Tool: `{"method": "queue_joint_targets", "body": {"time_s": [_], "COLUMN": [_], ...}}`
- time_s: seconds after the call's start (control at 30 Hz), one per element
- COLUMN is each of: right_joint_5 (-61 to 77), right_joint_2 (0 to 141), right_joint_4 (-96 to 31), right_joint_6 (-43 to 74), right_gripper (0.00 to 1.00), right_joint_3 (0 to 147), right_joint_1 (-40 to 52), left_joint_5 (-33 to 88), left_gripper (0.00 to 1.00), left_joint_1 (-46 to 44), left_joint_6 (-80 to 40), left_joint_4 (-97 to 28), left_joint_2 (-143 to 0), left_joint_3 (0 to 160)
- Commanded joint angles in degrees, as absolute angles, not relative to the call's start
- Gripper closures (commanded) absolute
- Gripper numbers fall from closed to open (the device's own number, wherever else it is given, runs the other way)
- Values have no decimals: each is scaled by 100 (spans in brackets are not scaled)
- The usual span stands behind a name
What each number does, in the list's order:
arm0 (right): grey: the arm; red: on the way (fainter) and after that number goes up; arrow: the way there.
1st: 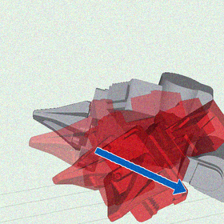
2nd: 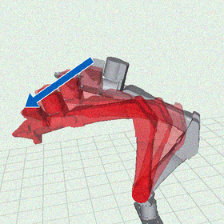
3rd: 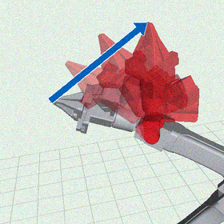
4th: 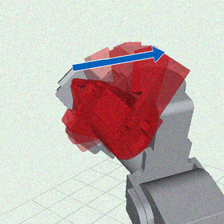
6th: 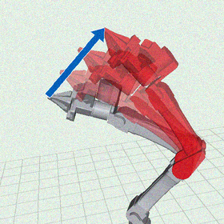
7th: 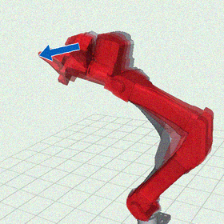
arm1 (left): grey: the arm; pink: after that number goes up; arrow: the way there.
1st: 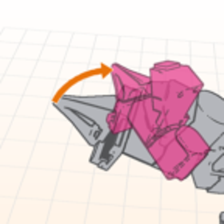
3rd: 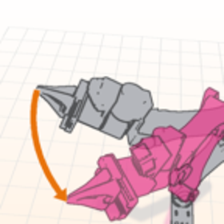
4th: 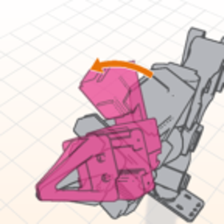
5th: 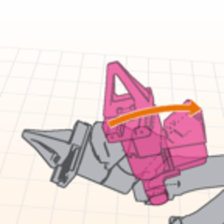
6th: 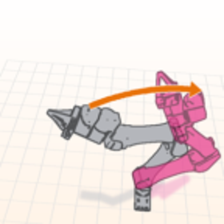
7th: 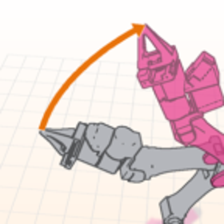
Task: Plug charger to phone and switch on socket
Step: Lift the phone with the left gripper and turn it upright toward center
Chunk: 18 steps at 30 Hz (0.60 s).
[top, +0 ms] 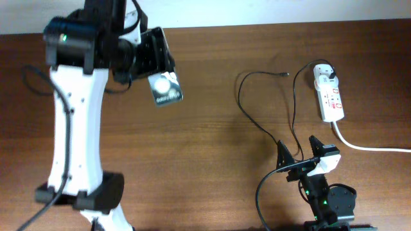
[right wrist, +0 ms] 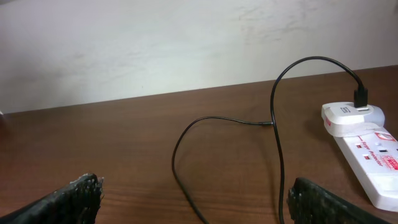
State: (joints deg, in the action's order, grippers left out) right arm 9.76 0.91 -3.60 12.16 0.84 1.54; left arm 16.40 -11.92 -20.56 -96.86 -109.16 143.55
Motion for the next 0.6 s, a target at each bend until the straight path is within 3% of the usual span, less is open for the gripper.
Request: {"method": "queue_joint_targets", "body": {"time_s": [0.0, 0.23, 0.57], "right_joint_5": [967, 967, 967], "right_joint_2": [36, 36, 36], "right_joint_4": [-362, -362, -362], "right_joint_6": [1225, 1227, 1225], "right_gripper": [1, 1, 1], "right_joint_3": [34, 34, 34], "right_joint_1": [187, 187, 187], "left_joint_5": [1389, 1350, 1483], "left_gripper": [38, 43, 44], "left_joint_1": [-1201, -1197, -1197], "left_joint_6": [-1942, -2307, -3586], "left_joint_4": [-9673, -9478, -6882], "left_joint_2": [-9966, -8910, -8912], "left_joint_3": [13198, 10742, 7959]}}
